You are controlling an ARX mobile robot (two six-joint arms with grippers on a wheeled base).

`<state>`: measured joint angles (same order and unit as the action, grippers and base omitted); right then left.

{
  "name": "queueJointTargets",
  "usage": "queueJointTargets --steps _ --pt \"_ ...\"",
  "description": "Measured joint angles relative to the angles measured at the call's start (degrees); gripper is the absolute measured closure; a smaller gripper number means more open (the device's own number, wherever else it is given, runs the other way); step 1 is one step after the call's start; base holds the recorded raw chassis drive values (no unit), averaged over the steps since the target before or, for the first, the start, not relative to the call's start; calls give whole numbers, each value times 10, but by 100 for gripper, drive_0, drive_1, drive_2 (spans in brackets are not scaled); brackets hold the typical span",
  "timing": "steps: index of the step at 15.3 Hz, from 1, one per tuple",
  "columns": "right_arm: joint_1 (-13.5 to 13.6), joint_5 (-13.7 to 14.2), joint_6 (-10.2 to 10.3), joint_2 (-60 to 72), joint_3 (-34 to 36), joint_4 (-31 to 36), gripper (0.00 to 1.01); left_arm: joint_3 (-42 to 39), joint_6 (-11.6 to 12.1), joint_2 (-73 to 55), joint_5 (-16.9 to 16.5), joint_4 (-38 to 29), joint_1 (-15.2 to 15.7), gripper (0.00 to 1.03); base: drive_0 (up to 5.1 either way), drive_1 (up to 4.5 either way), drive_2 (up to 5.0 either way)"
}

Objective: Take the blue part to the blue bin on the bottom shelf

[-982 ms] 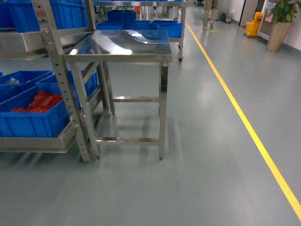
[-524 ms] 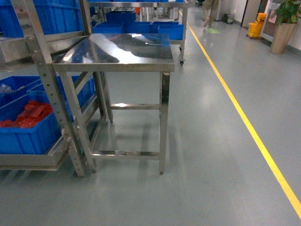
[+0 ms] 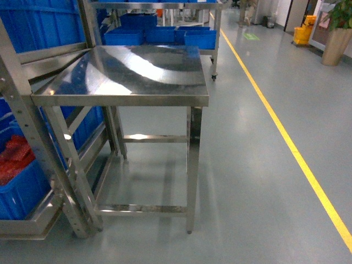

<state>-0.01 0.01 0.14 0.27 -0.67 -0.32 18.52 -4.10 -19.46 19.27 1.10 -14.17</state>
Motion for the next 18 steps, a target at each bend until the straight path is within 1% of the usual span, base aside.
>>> queueJointTargets --steps 7,14,18 --pt "0 0 0 0 0 0 3 0 0 0 1 0 0 60 -6 427 -439" --pt "0 0 0 0 0 -1 3 -1 0 -2 0 -2 0 60 0 0 0" --pt "0 0 0 0 0 0 3 -1 0 0 -2 0 0 60 -488 258 258"
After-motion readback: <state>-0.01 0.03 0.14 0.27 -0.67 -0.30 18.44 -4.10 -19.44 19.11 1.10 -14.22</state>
